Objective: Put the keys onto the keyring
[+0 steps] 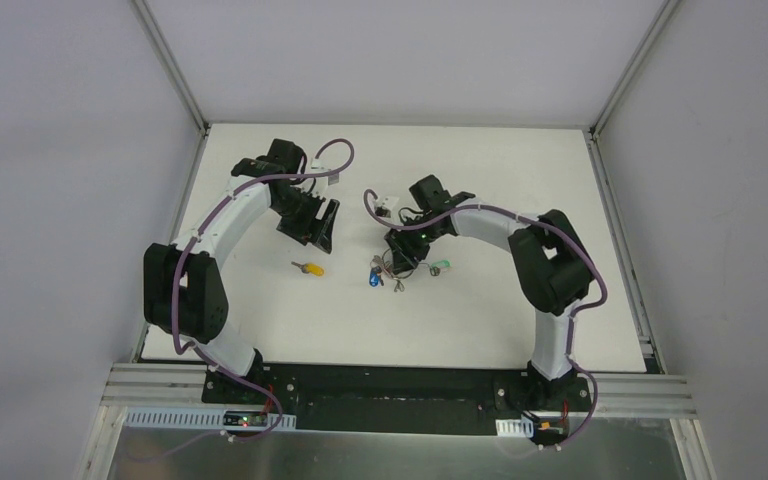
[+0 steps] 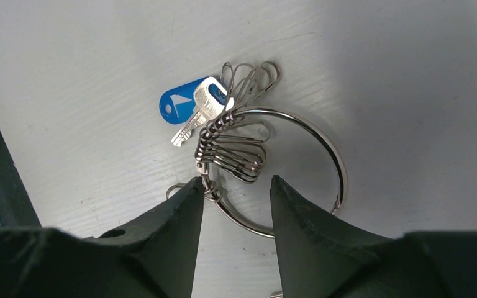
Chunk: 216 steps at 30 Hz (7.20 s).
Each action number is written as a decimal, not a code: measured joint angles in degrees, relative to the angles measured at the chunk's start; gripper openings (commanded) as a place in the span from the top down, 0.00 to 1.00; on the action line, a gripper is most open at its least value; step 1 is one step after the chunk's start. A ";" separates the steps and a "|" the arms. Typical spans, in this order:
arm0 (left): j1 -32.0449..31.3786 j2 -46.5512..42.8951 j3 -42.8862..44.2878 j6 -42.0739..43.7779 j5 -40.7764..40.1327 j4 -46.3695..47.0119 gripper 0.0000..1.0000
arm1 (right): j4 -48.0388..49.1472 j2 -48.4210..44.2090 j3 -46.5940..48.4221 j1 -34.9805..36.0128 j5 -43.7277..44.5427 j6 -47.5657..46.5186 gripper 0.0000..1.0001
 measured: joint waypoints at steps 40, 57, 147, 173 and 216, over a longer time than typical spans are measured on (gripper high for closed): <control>0.04 0.24 0.02 0.02 1.40 -0.39 0.31 | -6.58 0.79 2.75 1.36 0.39 -4.20 1.00; 0.04 0.39 0.02 0.04 1.44 -0.96 0.31 | -2.75 -1.79 0.83 3.48 6.27 -1.36 0.84; 1.18 0.39 0.02 0.17 2.49 -1.75 0.31 | 1.29 -1.64 -1.68 7.28 16.55 -1.75 0.87; 2.71 0.44 3.13 0.59 2.67 -1.73 0.30 | -10.82 -7.08 6.47 7.28 14.36 -1.57 1.00; -6.21 -21.03 -2.54 25.49 30.25 13.64 0.43 | -25.05 -14.88 22.38 4.09 -6.82 8.90 1.00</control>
